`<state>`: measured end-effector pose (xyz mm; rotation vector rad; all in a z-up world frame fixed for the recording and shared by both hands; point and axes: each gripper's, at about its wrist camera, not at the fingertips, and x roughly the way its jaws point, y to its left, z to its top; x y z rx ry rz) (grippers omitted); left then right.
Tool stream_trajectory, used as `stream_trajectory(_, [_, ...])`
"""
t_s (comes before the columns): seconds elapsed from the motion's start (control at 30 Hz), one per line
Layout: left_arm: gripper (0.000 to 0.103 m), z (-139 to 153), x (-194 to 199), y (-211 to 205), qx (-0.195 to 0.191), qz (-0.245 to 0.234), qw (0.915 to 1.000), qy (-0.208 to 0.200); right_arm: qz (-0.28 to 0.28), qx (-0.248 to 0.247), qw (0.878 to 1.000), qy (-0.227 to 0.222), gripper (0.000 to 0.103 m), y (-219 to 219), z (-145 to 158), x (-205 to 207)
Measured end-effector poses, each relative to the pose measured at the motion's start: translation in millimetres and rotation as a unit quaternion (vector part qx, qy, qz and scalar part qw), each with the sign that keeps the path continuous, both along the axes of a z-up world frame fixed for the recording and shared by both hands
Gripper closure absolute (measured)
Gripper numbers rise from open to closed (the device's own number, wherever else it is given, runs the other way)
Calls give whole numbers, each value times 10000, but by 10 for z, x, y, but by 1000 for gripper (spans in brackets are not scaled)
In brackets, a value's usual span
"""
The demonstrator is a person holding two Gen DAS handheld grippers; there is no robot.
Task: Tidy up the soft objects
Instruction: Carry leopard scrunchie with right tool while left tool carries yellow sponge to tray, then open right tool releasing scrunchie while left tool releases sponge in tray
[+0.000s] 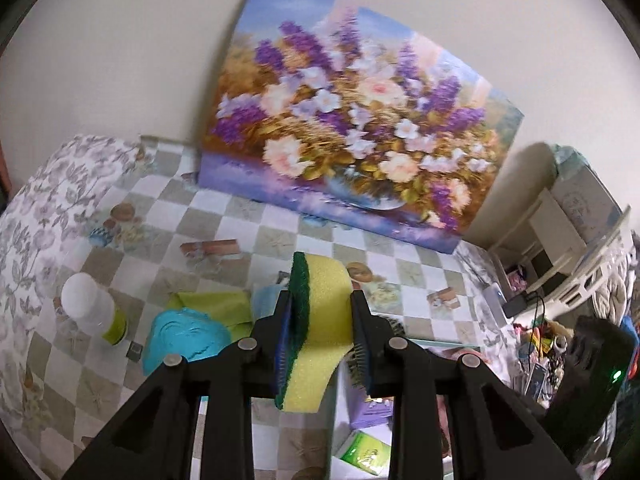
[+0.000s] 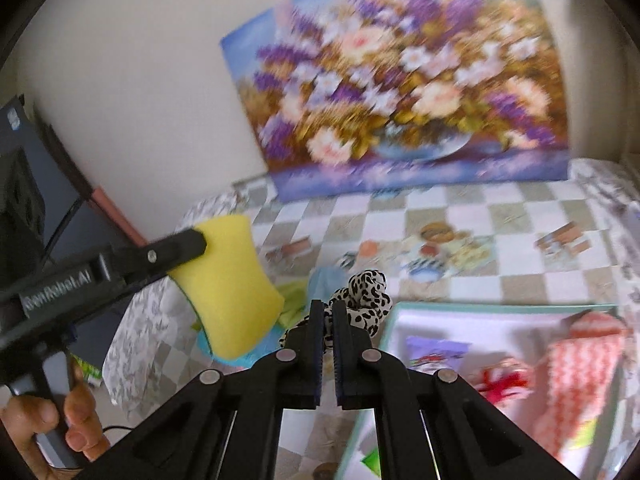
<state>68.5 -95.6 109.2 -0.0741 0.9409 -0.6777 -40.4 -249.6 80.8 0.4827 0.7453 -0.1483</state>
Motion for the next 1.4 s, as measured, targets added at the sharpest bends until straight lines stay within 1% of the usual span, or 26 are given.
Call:
stream_trajectory(0.13, [74, -9, -142, -219, -191, -413, 9989, 137, -435, -150, 9989, -64, 99, -230, 107, -245])
stream_trajectory(0.3, [74, -96, -361, -599, -99, -932, 9953, 233, -1030, -261, 9943, 64, 99, -587, 76, -566])
stream_trajectory(0.37, [74, -175, -456, -750, -127, -1179, 9922, 389, -1242, -291, 9917, 162, 99, -729, 27, -687])
stream_trajectory(0.43, [74, -292, -547, -903, -183, -1428, 9879, 580, -1413, -200, 9894, 286, 99, -865, -68, -778])
stream_trajectory(0.53, [74, -533, -607, -1068, -229, -1658, 9800, 1073, -1560, -46, 9859, 600, 99, -1020, -253, -857])
stream_trajectory(0.6, [74, -727, -604, -1135, -226, -1695, 9744, 1458, -1612, 19, 9837, 800, 99, -1086, -355, -890])
stream_trajectory(0.7, [74, -920, -557, -1143, -260, -1612, 9694, 1833, -1647, 20, 9809, 1039, 99, -1114, -450, -947])
stream_trajectory(0.8, [74, -1043, -467, -1063, -235, -1394, 9686, 2044, -1612, 24, 9790, 1249, 99, -1092, -529, -968])
stream_trajectory(0.97, [73, -1164, -339, -935, 82, -1029, 9733, 2052, -1579, -121, 9733, 1663, 99, -1033, -647, -952])
stream_trajectory(1.1, [70, -1203, -298, -913, 416, -921, 9781, 1817, -1529, -269, 9688, 1932, 99, -996, -716, -933])
stream_trajectory(1.2, [70, -1205, -298, -933, 627, -896, 9802, 1650, -1507, -363, 9661, 2063, 99, -975, -741, -914])
stream_trajectory(1.27, [71, -1219, -298, -963, 837, -879, 9808, 1529, -1503, -448, 9644, 2128, 96, -961, -744, -909])
stream_trajectory(1.3, [71, -1227, -296, -963, 892, -871, 9807, 1505, -1500, -477, 9640, 2145, 95, -957, -742, -903])
stream_trajectory(1.4, [70, -1237, -282, -943, 852, -876, 9799, 1576, -1458, -567, 9630, 2195, 95, -932, -742, -877])
